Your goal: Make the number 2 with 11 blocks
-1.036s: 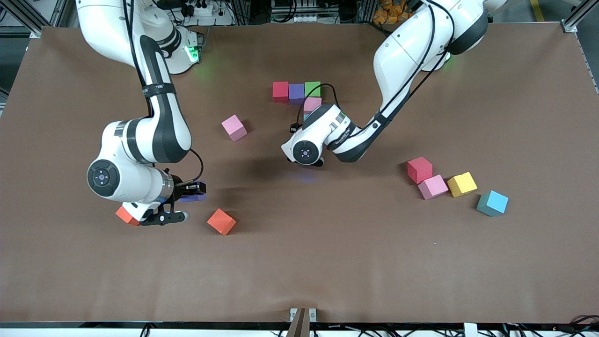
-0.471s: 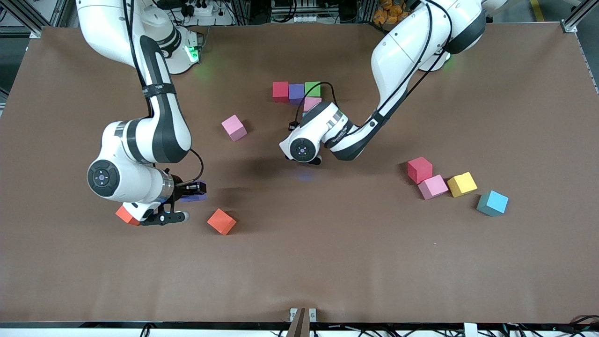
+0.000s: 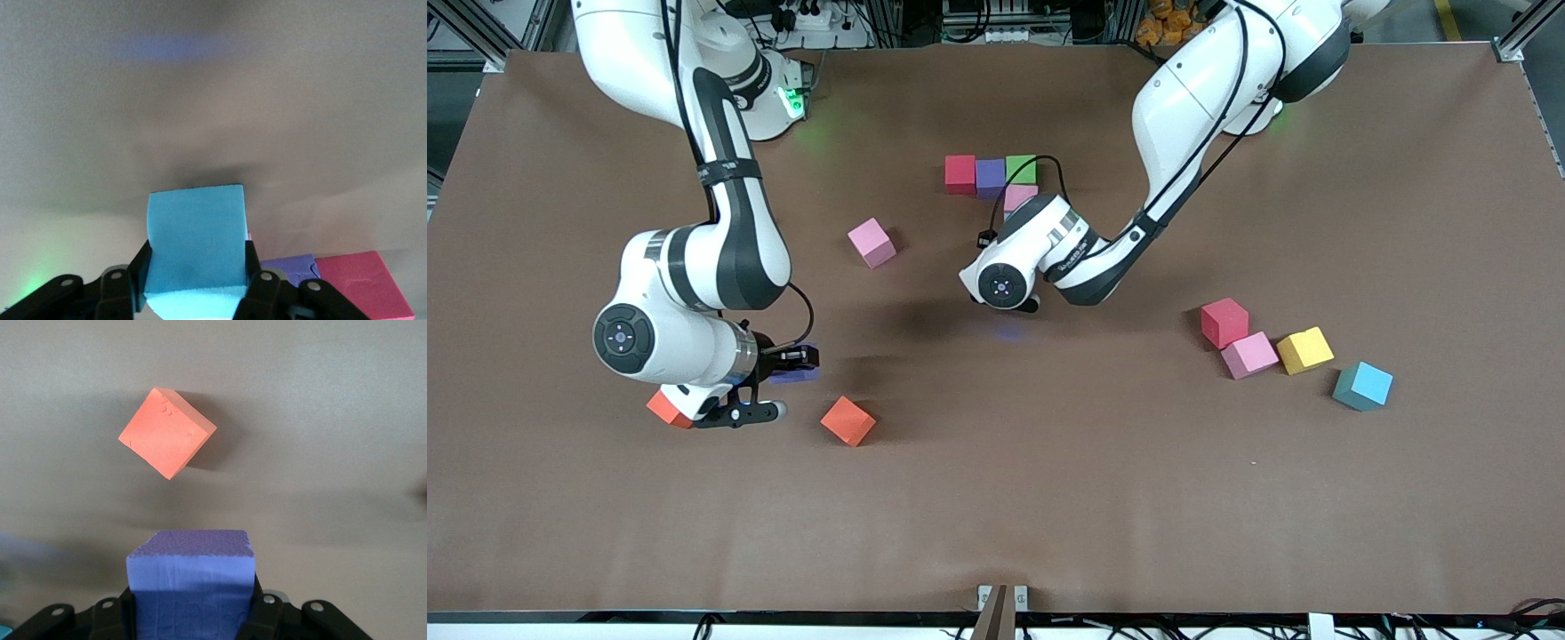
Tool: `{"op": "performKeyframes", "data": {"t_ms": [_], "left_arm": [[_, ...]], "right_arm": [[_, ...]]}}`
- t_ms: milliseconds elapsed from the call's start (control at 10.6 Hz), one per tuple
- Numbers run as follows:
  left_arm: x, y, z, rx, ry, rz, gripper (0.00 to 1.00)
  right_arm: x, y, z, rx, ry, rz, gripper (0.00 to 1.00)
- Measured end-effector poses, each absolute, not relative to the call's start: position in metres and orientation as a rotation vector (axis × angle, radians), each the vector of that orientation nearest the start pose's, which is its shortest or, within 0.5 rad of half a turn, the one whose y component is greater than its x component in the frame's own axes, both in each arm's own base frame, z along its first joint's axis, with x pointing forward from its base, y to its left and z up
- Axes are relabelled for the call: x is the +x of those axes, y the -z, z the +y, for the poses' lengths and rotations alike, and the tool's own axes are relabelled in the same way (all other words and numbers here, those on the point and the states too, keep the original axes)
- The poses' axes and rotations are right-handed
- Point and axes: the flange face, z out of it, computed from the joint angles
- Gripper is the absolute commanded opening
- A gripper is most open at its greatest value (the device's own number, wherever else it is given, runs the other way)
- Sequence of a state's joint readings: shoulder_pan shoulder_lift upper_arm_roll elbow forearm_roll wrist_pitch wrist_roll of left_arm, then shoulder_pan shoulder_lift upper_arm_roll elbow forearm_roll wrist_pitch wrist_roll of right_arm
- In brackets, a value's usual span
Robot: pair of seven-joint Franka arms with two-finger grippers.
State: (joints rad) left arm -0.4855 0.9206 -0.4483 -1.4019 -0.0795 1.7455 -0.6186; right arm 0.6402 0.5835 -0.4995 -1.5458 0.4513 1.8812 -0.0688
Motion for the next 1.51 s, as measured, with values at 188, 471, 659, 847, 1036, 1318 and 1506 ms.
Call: {"op": "performKeyframes", "data": {"t_ms": [188,471,659,847,1036,1318,1506], "left_arm": [[0.429,-0.166,-0.511,-2.933,-1.031,0.312,0.25],[0.429,-0.166,-0.511,-2.933,-1.031,0.312,0.25],[0.429,-0.166,-0.511,-2.932,-1.031,0.312,0.82],[0.429,-0.165,-0.51,-2.928,-1.033,0.311,1.0],[0.428,-0.157,-0.507,-2.916,-1.043,0.303,1.0],[0.429,-0.155,-0.507,-2.915,-1.046,0.299,1.0],[0.431,-0.156,-0.506,-2.919,-1.042,0.294,1.0]], "right_arm": [[0.654,-0.329,0.175,-2.991,-0.256,-0.121,0.22],[0.654,-0.329,0.175,-2.991,-0.256,-0.12,0.22],[0.654,-0.329,0.175,-2.99,-0.257,-0.121,0.25],[0.652,-0.328,0.179,-2.972,-0.254,-0.263,0.24],[0.651,-0.325,0.181,-2.907,-0.236,-0.594,0.2],[0.654,-0.317,0.169,-2.69,-0.176,-1.217,0.15],[0.662,-0.308,0.163,-2.481,-0.103,-1.684,0.15]]}}
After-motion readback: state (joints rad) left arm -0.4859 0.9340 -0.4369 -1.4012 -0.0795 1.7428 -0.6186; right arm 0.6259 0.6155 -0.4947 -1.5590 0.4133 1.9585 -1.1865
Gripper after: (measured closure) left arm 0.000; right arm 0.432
